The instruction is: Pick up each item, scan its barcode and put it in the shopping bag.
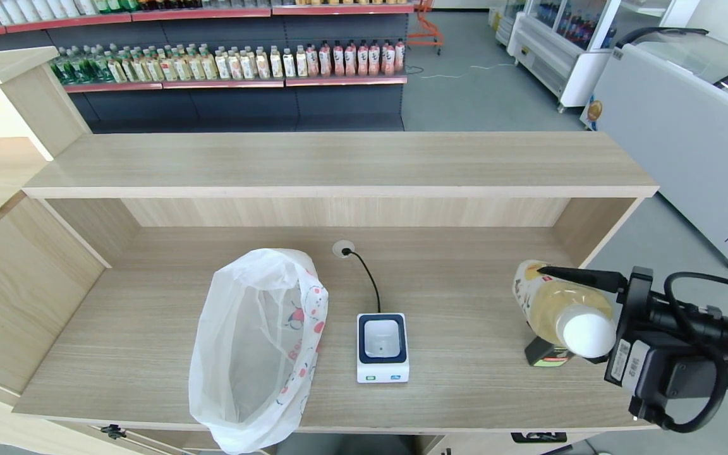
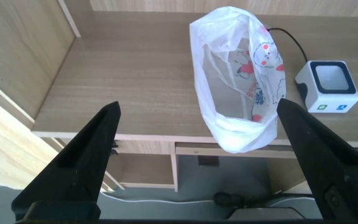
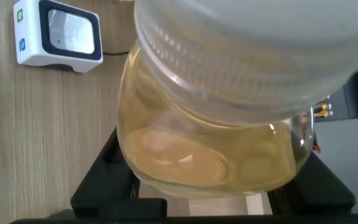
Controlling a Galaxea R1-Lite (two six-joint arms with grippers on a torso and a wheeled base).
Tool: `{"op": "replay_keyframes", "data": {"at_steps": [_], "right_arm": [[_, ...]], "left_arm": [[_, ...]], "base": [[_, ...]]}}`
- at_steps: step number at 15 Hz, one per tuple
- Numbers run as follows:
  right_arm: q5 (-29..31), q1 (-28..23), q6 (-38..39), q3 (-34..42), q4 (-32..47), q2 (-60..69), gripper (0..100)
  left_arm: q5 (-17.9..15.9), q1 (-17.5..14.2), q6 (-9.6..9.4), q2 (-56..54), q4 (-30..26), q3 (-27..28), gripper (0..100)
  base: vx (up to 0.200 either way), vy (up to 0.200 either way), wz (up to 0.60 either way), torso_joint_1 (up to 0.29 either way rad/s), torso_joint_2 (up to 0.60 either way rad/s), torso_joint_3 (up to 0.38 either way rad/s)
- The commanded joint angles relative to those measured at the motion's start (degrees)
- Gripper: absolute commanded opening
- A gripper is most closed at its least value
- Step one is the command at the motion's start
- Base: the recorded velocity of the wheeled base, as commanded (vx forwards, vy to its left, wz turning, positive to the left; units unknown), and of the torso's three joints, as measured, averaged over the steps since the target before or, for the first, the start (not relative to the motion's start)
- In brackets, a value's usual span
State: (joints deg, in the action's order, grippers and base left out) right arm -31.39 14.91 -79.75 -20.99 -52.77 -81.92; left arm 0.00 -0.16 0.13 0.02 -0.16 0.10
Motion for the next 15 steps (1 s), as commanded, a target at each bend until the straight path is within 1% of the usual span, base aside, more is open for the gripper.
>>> {"op": "replay_keyframes", "data": {"at_steps": [1, 4, 11, 15], "right_arm": [[0.1, 1.4, -1.1, 1.7, -4.2, -2.0, 0], [0.5, 1.4, -1.5, 1.7, -8.7, -5.2, 0], [0.5, 1.3, -2.6, 1.2, -9.5, -6.8, 0], [0.5, 1.4, -2.6, 0.9, -10.2, -8.7, 0]], "left_arm": [[0.0, 0.0, 0.04, 0.0, 0.0, 0.0, 100], [0.0, 0.0, 0.04, 0.0, 0.0, 0.0, 100], [0.0, 0.0, 0.04, 0.0, 0.0, 0.0, 100], [0.0, 0.0, 0.04, 0.0, 0.0, 0.0, 100]], "base": [[0.0, 0.0, 0.0, 0.0, 0.0, 0.0], [0.0, 0.0, 0.0, 0.0, 0.0, 0.0], [0.0, 0.0, 0.0, 0.0, 0.0, 0.0], [0.0, 0.2, 0.0, 0.002, 0.0, 0.002]]}}
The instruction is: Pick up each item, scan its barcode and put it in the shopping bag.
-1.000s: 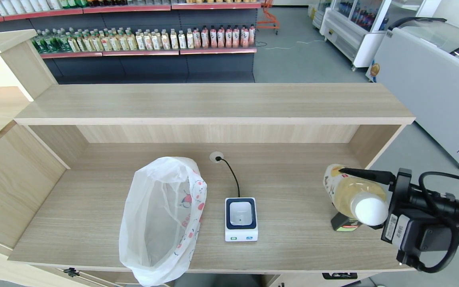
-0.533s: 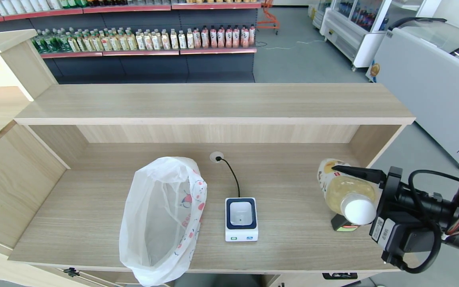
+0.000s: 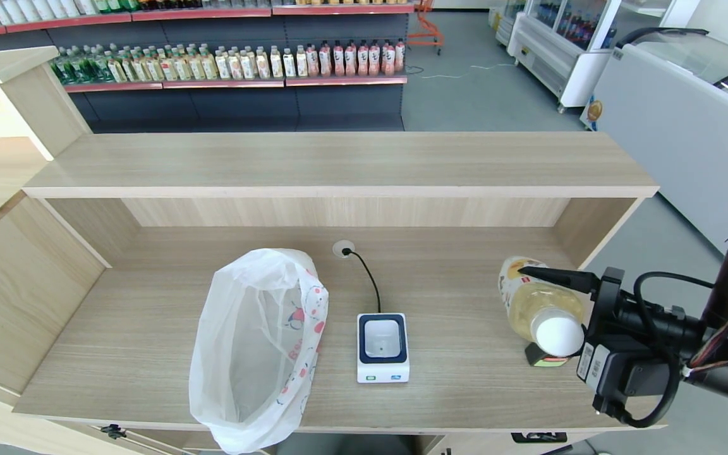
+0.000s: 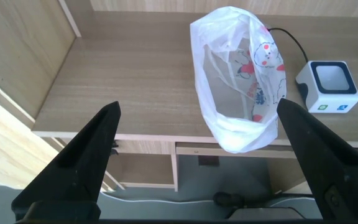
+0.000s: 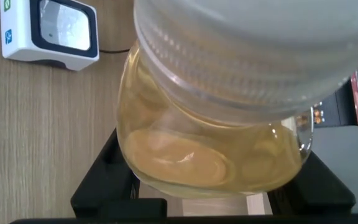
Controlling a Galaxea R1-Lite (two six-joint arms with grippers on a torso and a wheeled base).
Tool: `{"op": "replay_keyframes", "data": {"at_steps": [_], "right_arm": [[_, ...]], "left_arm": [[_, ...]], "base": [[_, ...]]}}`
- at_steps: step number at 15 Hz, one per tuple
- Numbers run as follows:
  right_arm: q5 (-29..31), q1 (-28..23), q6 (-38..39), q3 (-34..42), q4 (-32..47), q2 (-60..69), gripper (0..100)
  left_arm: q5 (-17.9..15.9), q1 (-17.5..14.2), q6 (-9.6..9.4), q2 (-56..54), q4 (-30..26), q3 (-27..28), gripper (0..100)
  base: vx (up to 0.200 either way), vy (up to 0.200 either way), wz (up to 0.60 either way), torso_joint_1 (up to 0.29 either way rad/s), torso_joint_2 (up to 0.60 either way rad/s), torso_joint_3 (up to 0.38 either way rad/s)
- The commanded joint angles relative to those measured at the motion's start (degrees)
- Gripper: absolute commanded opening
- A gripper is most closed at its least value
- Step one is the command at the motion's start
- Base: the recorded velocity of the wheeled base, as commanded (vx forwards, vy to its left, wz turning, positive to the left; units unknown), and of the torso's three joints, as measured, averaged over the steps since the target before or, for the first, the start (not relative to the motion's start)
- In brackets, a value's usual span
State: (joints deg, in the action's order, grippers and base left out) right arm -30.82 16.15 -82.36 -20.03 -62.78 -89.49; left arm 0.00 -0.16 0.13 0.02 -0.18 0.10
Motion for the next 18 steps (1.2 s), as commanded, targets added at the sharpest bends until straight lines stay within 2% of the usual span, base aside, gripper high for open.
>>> {"op": "replay_keyframes", "data": {"at_steps": [1, 6, 10, 12, 18], "right_arm": [[0.0, 0.1, 0.0, -0.4, -1.3, -2.1, 0], [-0.5, 1.0, 0.5, -0.6, -9.1, -8.1, 0], [-2.3, 0.3, 4.2, -0.4, -9.1, -8.3, 0], [-3.5, -0.7, 10.2, 0.3, -9.1, -8.9, 0], [-6.7, -6.8, 15.2, -3.7, -12.0, -18.5, 0]], "left_arm": [[0.0, 0.0, 0.04, 0.0, 0.0, 0.0, 100], [0.0, 0.0, 0.04, 0.0, 0.0, 0.0, 100], [0.0, 0.0, 0.04, 0.0, 0.0, 0.0, 100], [0.0, 0.0, 0.04, 0.0, 0.0, 0.0, 100], [0.0, 0.0, 0.04, 0.0, 0.0, 0.0, 100]], "base": [[0.0, 0.2, 0.0, -0.007, 0.0, 0.007], [0.0, 0.2, 0.0, 0.004, 0.01, 0.001], [0.0, 0.2, 0.0, 0.005, 0.0, 0.004], [0.0, 0.0, 0.0, 0.0, 0.0, 0.0], [0.0, 0.0, 0.0, 0.0, 0.0, 0.0]]}}
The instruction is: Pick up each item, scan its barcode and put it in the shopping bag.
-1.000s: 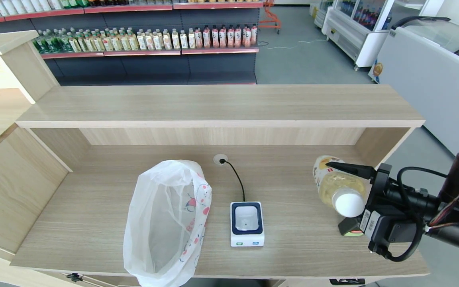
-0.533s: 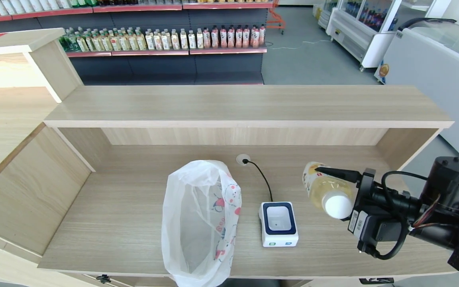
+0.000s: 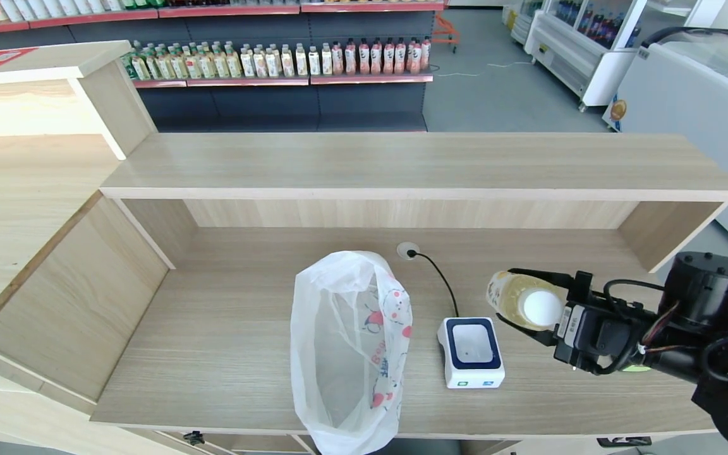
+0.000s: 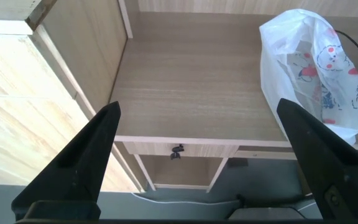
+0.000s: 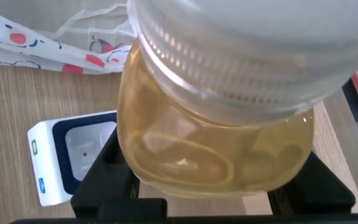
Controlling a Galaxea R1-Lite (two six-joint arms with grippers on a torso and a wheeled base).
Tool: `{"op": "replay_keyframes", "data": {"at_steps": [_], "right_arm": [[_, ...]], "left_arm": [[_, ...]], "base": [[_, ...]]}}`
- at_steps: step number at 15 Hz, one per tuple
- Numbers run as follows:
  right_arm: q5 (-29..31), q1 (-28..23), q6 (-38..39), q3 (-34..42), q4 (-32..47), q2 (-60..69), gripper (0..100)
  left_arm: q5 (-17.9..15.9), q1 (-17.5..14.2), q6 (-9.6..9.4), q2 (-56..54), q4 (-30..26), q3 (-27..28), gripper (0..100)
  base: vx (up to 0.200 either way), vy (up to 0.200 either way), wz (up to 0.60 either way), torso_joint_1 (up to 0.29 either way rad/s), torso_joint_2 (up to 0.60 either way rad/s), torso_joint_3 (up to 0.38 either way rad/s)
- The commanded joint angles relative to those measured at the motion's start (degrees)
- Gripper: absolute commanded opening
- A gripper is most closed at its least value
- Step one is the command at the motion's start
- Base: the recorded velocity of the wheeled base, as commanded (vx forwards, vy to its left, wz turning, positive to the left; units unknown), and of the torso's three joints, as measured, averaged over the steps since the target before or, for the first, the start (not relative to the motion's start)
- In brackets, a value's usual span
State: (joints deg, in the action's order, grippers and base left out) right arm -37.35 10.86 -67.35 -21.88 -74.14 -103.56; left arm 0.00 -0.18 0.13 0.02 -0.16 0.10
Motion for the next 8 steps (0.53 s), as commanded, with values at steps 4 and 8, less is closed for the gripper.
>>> {"op": "replay_keyframes", "data": {"at_steps": [4, 8], "right_arm": [[-2.6, -1.3, 0.6, -4.7, -1.1, -10.3, 0], [-3.3, -0.3, 0.6, -7.6, -4.3, -16.7, 0]], "left_arm": [[0.0, 0.0, 0.04, 0.0, 0.0, 0.0, 100], [0.0, 0.0, 0.04, 0.0, 0.0, 0.0, 100]], "base": [[0.0, 0.0, 0.0, 0.0, 0.0, 0.0], [0.0, 0.0, 0.0, 0.0, 0.0, 0.0]]}}
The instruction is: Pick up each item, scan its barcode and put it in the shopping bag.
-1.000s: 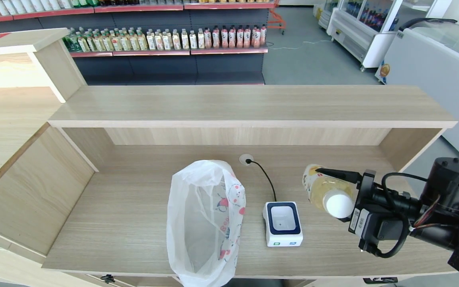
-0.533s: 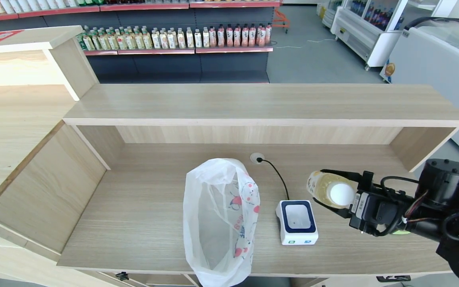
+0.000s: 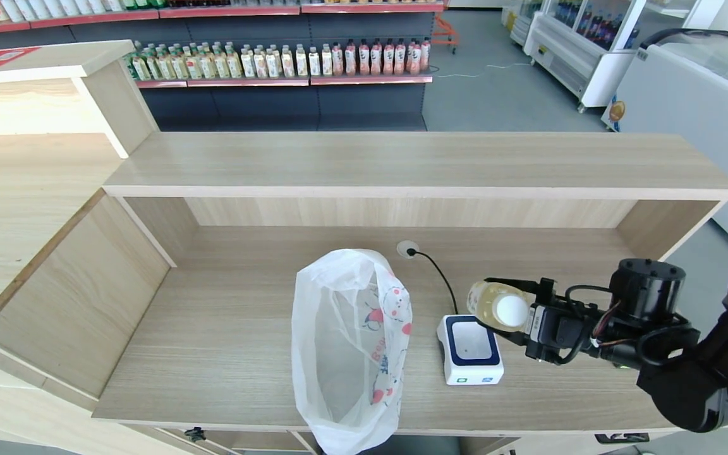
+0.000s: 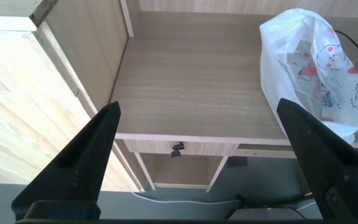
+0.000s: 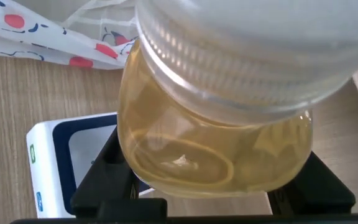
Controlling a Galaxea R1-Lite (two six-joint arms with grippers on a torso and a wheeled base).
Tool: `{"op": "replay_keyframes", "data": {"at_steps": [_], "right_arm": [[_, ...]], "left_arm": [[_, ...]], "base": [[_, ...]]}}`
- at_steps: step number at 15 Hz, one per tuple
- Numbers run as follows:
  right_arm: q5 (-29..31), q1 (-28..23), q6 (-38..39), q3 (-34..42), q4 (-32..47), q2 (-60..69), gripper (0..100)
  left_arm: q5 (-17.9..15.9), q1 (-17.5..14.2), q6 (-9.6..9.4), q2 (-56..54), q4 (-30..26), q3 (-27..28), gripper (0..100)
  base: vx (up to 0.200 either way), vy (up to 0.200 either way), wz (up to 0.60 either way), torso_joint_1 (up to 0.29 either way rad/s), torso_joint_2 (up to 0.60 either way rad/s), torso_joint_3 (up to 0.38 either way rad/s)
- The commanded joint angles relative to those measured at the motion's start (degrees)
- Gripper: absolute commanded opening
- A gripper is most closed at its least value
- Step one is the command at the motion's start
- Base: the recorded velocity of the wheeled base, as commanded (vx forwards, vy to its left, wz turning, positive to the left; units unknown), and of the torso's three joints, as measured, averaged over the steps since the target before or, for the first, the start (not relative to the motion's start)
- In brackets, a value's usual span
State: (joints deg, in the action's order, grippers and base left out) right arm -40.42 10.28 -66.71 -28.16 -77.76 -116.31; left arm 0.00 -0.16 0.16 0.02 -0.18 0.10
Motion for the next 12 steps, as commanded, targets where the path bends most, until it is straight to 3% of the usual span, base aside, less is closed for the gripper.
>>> {"op": "replay_keyframes", "data": {"at_steps": [1, 5, 12], "right_arm": [[-0.7, 0.4, 0.0, -2.6, -0.6, -5.1, 0], [-5.2, 1.9, -0.2, -5.1, -1.5, -8.6, 0], [-7.2, 1.3, -1.1, -7.2, -2.2, -11.9, 0]], "left_arm": [[0.0, 0.0, 0.02, 0.0, 0.0, 0.0, 100], [0.0, 0.0, 0.02, 0.0, 0.0, 0.0, 100], [0.0, 0.0, 0.02, 0.0, 0.0, 0.0, 100]], "base": [[0.0, 0.0, 0.0, 0.0, 0.0, 0.0], [0.0, 0.0, 0.0, 0.0, 0.0, 0.0], [0.0, 0.0, 0.0, 0.0, 0.0, 0.0]]}}
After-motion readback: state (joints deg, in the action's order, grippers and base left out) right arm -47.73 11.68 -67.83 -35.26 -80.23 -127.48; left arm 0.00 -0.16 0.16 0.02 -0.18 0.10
